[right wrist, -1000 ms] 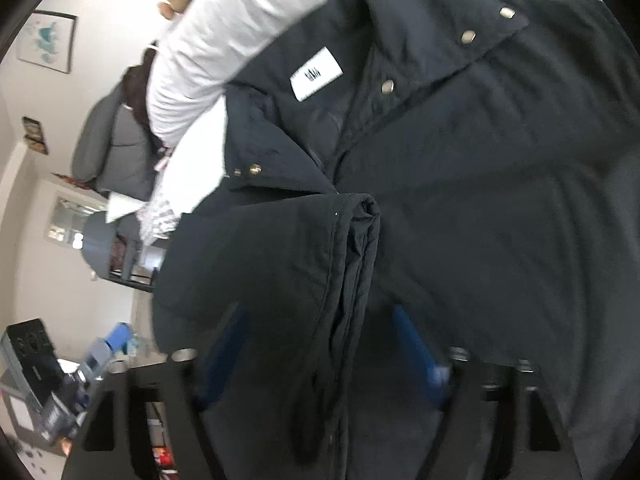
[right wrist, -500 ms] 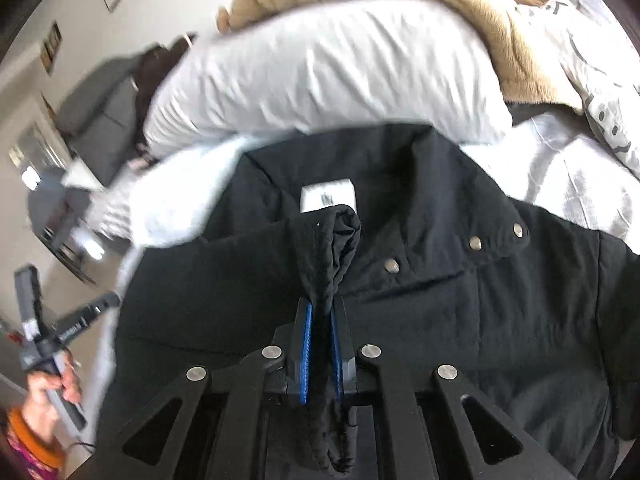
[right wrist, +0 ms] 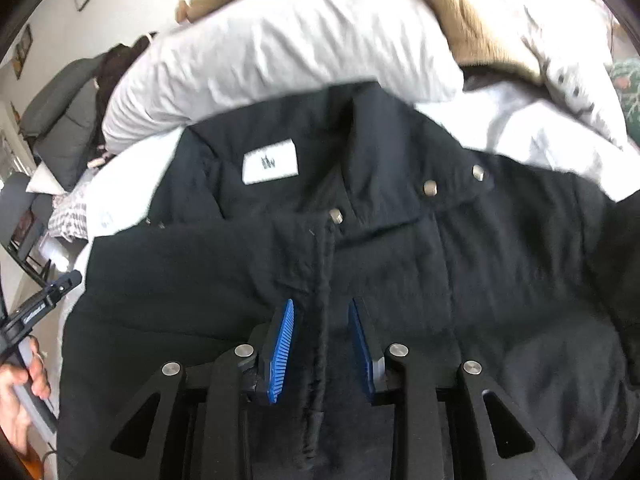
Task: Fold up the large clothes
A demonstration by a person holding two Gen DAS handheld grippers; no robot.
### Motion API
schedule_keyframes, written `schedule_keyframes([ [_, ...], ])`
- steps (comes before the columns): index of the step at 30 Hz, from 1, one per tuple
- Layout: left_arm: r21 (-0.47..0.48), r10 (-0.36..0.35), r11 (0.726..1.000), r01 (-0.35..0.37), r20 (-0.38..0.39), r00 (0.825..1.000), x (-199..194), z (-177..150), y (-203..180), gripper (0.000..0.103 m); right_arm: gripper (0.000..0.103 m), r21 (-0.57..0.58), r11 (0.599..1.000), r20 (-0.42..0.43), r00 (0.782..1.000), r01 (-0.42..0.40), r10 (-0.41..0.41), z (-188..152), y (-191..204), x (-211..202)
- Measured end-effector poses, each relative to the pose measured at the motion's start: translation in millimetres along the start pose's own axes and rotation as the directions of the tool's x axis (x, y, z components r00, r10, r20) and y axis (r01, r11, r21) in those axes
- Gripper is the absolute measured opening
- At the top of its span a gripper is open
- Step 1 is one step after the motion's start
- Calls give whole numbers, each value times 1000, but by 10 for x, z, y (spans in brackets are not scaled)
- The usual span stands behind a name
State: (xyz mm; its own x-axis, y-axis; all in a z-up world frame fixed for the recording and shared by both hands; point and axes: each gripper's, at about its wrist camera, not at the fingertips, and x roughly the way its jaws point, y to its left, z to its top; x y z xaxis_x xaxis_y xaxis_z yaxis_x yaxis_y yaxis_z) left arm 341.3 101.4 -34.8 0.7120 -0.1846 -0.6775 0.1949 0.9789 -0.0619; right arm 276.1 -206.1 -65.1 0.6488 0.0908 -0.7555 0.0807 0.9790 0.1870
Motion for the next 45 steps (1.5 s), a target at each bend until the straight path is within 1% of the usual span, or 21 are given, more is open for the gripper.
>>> schedule_keyframes([
  [1,24,-21,999,21,-2,1000,15,-15,-103,60,32,-17,1000,5,1000,-2,2,-7,43,-23],
  [3,51,-41,998,43,-40,998,138,-97,-241,63,33,-49,999,-4,1000,11,-11,-26,111,2],
  [5,22,-45,999,49,-153,987,436,-309,-288,66,36,-79,996,-29,999,42,-44,-84,133,84],
  [6,30,-25,999,30,-160,987,500,-380,-319,66,39,-80,995,-47,997,55,-59,-110,122,166],
  [7,56,2,998,5,-127,992,475,-416,-366,66,44,-66,996,-71,995,60,-64,-144,72,227],
  [9,55,37,998,-30,-136,990,394,-371,-425,66,48,-9,1000,-91,995,29,-30,-171,-31,220],
  [12,26,15,1000,-12,-147,989,163,-266,-489,71,56,-22,999,-85,996,35,-37,-152,-81,-34],
  [14,4,13,1000,-13,-140,990,-8,-214,-537,78,66,-51,996,-59,995,80,-83,-123,-149,-307],
  [16,-24,9,1000,-12,-149,989,-180,-176,-590,83,70,-51,993,-41,994,104,-106,-91,-235,-533],
  [20,-52,-21,999,11,-196,980,-475,-158,-749,85,77,-8,986,-13,986,164,-164,-34,-528,-1012],
  [23,-67,-53,997,39,-233,971,-657,-181,-872,86,78,27,975,0,976,219,-219,-23,-734,-1313],
  [26,-128,-126,987,92,-286,950,-814,-259,-985,86,79,97,966,4,970,241,-242,-38,-1039,-1628],
  [28,-163,-160,980,114,-304,939,-887,-322,-1043,86,79,142,954,-3,964,262,-265,-71,-1260,-1817],
  [30,-185,-180,975,126,-310,934,-948,-383,-1101,86,80,172,943,-14,958,286,-288,-96,-1440,-1950],
  [33,-197,-192,971,133,-315,930,-983,-474,-1170,86,80,224,911,-48,937,346,-345,-160,-1781,-2156],
  [36,-203,-183,972,121,-320,930,-967,-546,-1208,86,80,260,879,-89,916,400,-391,-193,-2103,-2319],
  [37,-206,-181,971,118,-323,929,-952,-560,-1216,86,80,279,856,-123,901,435,-417,-207,-2266,-2377],
  [39,-218,-179,970,111,-325,929,-926,-595,-1237,86,80,315,825,-176,883,469,-434,-225,-2537,-2461],
  [40,-217,-178,970,109,-331,927,-903,-612,-1263,86,80,336,816,-192,883,470,-429,-233,-2656,-2495],
  [43,-192,-174,975,112,-345,922,-855,-650,-1347,86,80,403,805,-210,900,436,-383,-201,-2977,-2578],
  [45,-170,-163,980,108,-353,921,-828,-674,-1394,86,80,423,793,-221,898,439,-379,-177,-3057,-2610],
])
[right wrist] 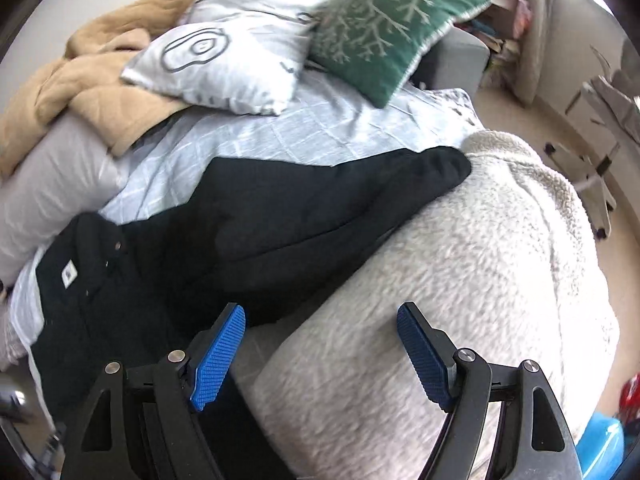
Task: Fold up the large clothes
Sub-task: 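Grasp the coat sleeve with the right tool and lift it up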
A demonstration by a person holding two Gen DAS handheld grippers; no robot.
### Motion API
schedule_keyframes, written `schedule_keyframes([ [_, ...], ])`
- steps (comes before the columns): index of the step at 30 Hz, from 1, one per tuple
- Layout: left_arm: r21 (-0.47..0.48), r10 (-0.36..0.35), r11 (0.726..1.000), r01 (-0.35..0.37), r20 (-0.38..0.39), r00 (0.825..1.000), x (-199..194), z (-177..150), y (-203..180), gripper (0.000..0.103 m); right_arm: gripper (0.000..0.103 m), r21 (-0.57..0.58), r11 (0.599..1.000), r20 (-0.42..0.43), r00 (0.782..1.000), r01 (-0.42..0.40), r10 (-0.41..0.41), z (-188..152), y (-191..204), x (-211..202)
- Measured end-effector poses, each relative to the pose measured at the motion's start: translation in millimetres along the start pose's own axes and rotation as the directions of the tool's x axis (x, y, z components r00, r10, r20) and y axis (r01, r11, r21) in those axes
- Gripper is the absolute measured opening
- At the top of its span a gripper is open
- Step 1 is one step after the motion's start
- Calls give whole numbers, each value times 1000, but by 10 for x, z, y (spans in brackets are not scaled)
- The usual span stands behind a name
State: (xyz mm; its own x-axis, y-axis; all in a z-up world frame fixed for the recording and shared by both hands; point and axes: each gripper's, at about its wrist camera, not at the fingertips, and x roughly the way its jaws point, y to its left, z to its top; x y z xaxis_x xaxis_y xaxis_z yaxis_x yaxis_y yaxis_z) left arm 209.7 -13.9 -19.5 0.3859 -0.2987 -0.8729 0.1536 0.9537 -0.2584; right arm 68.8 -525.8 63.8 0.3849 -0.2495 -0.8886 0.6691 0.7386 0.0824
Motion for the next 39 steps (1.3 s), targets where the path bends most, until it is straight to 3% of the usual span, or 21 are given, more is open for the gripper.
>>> schedule_keyframes([
  [12,12,30,999,-30,-41,999,186,-56,35,86,80,99,995,-20,1000,15,-13,604,-266,540],
  [14,0,37,999,-37,-42,998,204,-54,72,86,76,96,995,-19,1000,23,-21,646,-273,635],
  [15,-6,40,999,-41,-42,998,211,-54,89,86,73,96,995,-16,999,35,-34,660,-282,701],
  [19,-25,48,998,-49,-35,998,219,-37,154,86,20,95,988,-15,992,124,-123,676,-268,756],
  [20,-31,49,998,-50,-33,998,212,-31,172,86,17,99,988,-11,993,116,-116,684,-283,740],
  [23,-39,42,998,-43,-15,999,173,-10,204,86,12,92,992,68,993,91,-98,682,-267,550],
  [29,-29,54,998,-53,45,998,86,40,252,86,10,-32,996,227,971,80,-71,674,103,-6],
  [39,-37,73,997,-70,64,995,45,109,357,86,9,-286,958,351,931,2,103,466,1318,-840],
])
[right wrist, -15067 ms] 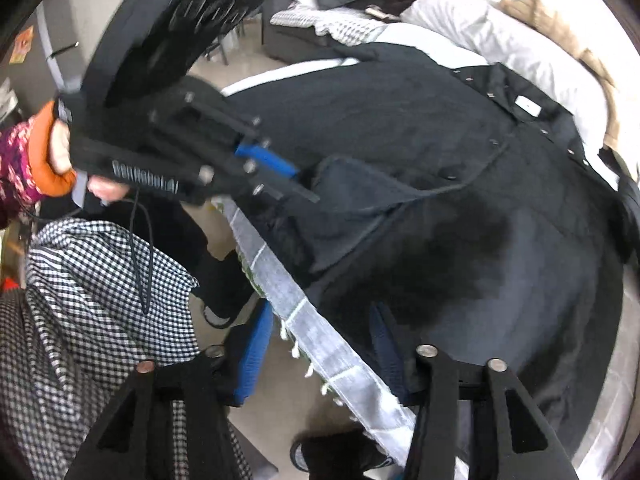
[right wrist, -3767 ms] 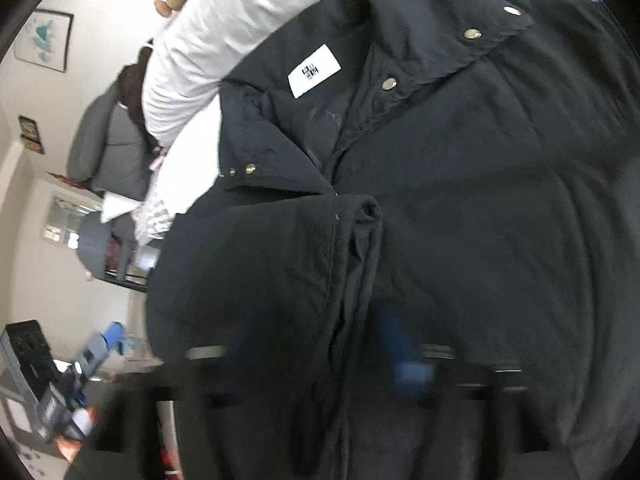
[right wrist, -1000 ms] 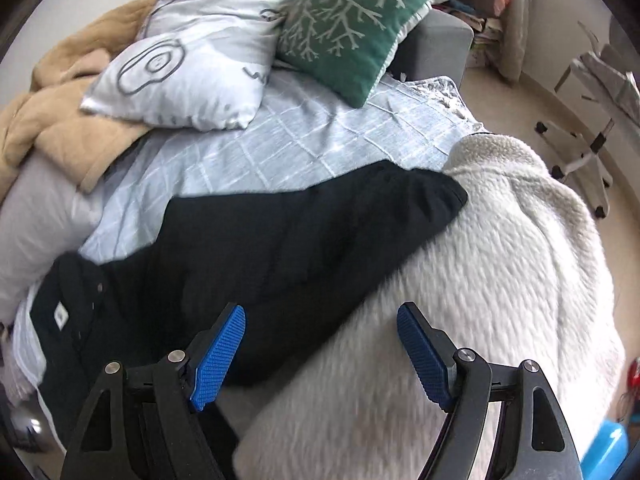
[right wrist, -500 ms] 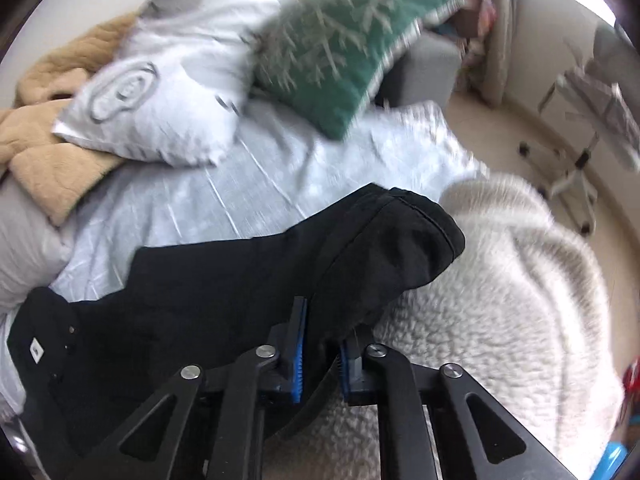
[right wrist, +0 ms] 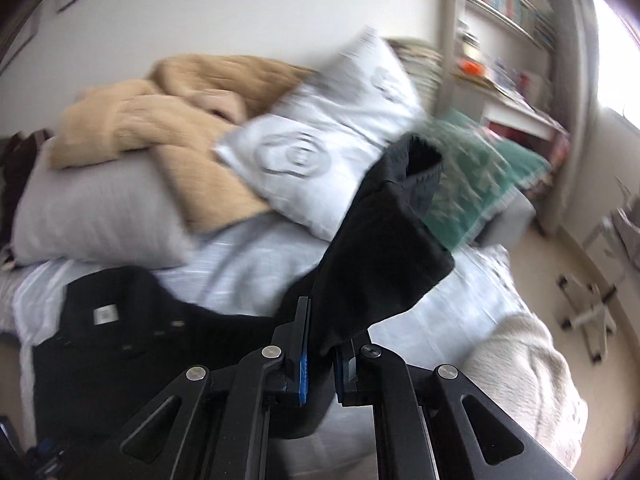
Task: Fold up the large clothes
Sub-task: 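Grasp the coat sleeve with the right tool and lift it up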
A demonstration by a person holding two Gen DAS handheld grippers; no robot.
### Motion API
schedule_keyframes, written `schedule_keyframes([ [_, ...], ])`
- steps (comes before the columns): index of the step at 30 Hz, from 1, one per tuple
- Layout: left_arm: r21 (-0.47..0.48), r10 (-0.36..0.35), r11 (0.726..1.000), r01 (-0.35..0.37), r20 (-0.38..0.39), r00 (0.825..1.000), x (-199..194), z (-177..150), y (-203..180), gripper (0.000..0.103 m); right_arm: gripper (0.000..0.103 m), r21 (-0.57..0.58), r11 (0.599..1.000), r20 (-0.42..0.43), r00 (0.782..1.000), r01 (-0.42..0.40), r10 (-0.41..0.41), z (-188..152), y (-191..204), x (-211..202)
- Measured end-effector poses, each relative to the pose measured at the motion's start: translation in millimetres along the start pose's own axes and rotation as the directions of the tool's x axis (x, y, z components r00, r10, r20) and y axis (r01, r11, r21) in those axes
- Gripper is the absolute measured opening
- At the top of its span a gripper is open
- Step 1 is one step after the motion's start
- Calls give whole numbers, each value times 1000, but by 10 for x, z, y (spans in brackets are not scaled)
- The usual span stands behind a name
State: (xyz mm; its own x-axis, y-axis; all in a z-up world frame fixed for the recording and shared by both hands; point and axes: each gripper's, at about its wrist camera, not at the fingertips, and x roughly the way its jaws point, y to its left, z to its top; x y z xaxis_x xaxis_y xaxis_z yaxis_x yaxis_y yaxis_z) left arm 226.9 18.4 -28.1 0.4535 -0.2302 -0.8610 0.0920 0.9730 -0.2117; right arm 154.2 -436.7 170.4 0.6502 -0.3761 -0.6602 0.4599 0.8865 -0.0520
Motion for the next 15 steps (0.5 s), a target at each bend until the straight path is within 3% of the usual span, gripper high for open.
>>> schedule_keyframes([
  [6,-28,-4,1000,3,-15,1000,33,16,68,86,9,-189,970,8,987,-154,159,-98,1078,-215],
  [9,-26,2,1000,-2,-4,1000,23,33,88,86,9,-282,936,-17,976,-212,216,-278,1561,-218],
  [15,-29,0,1000,0,3,1000,28,52,143,86,9,-428,837,-150,941,-340,305,-844,2495,-25],
])
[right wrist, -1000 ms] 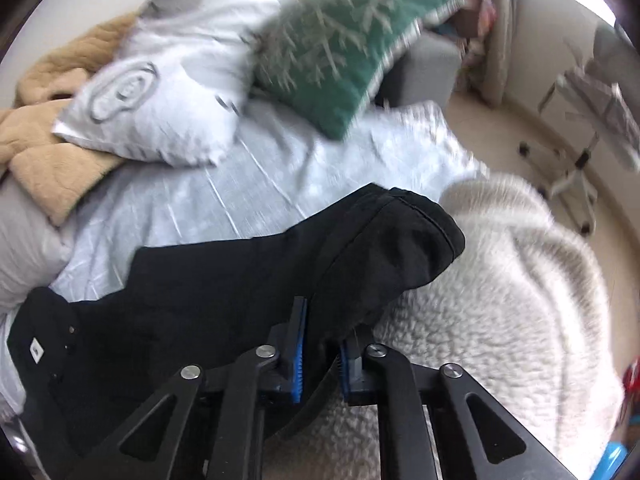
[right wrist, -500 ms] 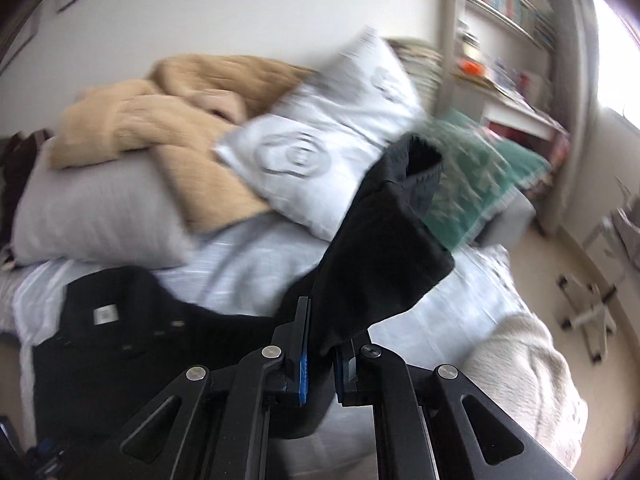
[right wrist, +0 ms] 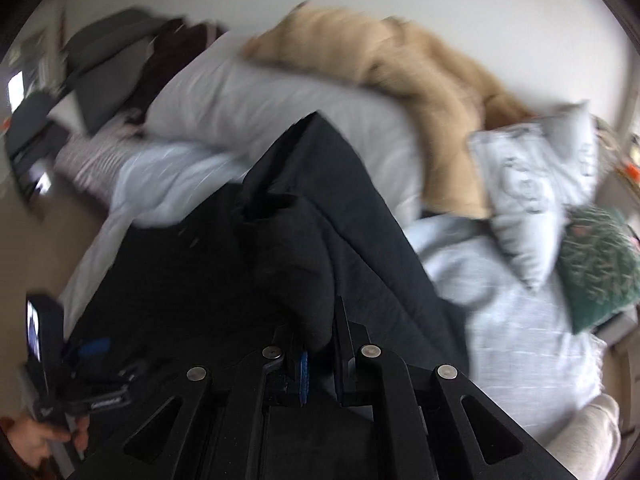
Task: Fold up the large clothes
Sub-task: 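Grasp the coat sleeve with the right tool and lift it up, then lay the sleeve across the coat body and open the right tool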
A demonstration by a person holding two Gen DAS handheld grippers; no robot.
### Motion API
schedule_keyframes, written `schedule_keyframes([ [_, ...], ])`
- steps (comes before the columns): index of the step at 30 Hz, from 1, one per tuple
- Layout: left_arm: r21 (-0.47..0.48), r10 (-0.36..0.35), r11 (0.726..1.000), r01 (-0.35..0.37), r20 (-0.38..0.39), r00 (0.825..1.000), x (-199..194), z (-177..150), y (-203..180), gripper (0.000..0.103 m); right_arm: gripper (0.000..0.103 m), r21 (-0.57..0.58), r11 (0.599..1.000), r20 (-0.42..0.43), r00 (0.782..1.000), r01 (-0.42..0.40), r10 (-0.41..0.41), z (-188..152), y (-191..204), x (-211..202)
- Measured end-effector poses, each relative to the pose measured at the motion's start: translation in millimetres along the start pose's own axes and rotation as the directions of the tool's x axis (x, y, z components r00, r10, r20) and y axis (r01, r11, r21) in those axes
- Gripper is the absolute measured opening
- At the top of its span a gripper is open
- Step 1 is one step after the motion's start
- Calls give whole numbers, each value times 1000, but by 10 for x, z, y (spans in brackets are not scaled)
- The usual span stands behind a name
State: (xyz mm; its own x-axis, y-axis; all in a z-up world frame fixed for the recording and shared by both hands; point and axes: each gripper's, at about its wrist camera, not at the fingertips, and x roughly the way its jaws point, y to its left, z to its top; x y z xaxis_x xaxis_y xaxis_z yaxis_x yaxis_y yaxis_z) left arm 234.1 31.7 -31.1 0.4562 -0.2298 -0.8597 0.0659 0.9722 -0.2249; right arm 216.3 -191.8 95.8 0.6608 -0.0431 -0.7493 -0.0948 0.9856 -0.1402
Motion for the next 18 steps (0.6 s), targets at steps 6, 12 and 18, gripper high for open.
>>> schedule_keyframes([
  [6,-9,0,1000,0,-12,1000,51,4,16,86,11,7,995,-142,985,-99,99,-387,517,707],
  [12,13,4,1000,-4,-20,1000,89,-11,-20,86,23,81,988,-270,951,-133,151,-830,563,1213],
  [18,100,83,992,-81,-16,996,121,-27,-116,86,62,139,977,-264,945,-160,193,-1039,504,1108],
])
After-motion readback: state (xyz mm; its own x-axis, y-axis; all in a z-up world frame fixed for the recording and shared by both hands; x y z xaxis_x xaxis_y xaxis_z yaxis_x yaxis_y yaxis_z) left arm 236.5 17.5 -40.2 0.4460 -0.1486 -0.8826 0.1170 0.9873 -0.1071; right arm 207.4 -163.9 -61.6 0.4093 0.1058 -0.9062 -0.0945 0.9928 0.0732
